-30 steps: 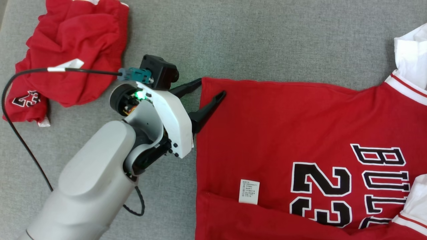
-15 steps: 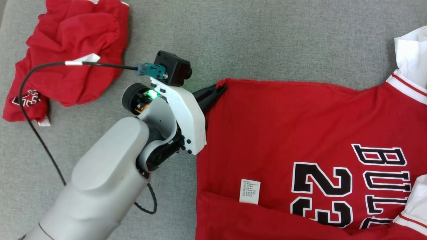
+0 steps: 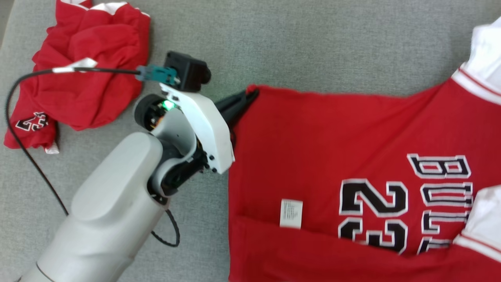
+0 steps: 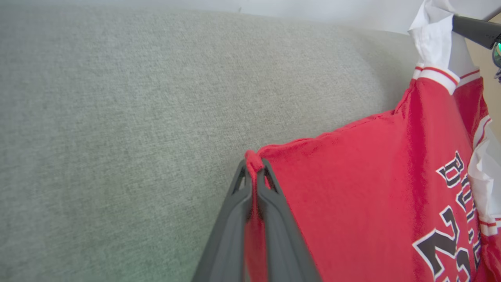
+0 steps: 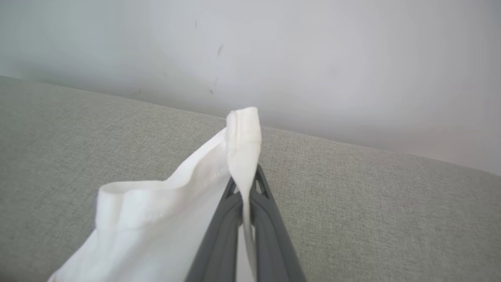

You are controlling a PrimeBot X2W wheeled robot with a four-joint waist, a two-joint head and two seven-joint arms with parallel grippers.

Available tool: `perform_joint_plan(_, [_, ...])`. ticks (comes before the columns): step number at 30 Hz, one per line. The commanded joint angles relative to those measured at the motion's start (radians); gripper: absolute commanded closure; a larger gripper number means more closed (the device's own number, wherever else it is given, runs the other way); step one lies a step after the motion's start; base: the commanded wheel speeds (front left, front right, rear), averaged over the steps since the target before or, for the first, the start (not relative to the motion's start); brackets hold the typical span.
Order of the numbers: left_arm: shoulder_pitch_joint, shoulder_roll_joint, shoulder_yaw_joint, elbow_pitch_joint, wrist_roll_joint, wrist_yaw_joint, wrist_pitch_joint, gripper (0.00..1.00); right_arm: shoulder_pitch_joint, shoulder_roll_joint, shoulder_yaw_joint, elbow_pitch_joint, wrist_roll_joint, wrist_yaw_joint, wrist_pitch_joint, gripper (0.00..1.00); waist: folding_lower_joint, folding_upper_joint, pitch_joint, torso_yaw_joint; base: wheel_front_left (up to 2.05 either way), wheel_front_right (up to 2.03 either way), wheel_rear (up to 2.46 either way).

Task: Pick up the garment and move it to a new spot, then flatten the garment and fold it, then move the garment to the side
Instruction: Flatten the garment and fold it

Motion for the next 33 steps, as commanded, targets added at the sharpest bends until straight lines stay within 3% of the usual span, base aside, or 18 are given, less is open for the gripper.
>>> perform_joint_plan(1, [-0.008, 0.006, 0.007, -0.001, -0.005, 0.005, -0.006, 1.00, -0.020, 0.001, -0.009, 0.005, -0.002, 0.000, -0.011, 1.00, -0.0001, 0.0000, -0.002, -0.002, 0.00, 0.00, 0.00])
perform_joint_plan(10, [0.022, 0.018, 0.025, -0.011, -0.005, 0.020, -0.047, 1.00, 0.030, 0.010, -0.020, 0.009, 0.017, 0.000, -0.158, 1.00, -0.0001, 0.0000, -0.044, -0.032, 0.00, 0.00, 0.00])
perform_joint_plan(19, [0.197, 0.044, 0.031, -0.125, -0.043, 0.033, -0.111, 1.00, 0.292, -0.030, -0.021, -0.093, 0.114, 0.000, -0.249, 1.00, -0.0001, 0.0000, -0.107, -0.067, 0.00, 0.00, 0.00])
perform_joint_plan(33, [0.406, 0.079, 0.035, -0.235, -0.072, 0.084, -0.180, 1.00, 0.604, 0.011, -0.063, -0.242, 0.211, 0.000, -0.372, 1.00, -0.0001, 0.0000, -0.185, -0.102, 0.00, 0.00, 0.00])
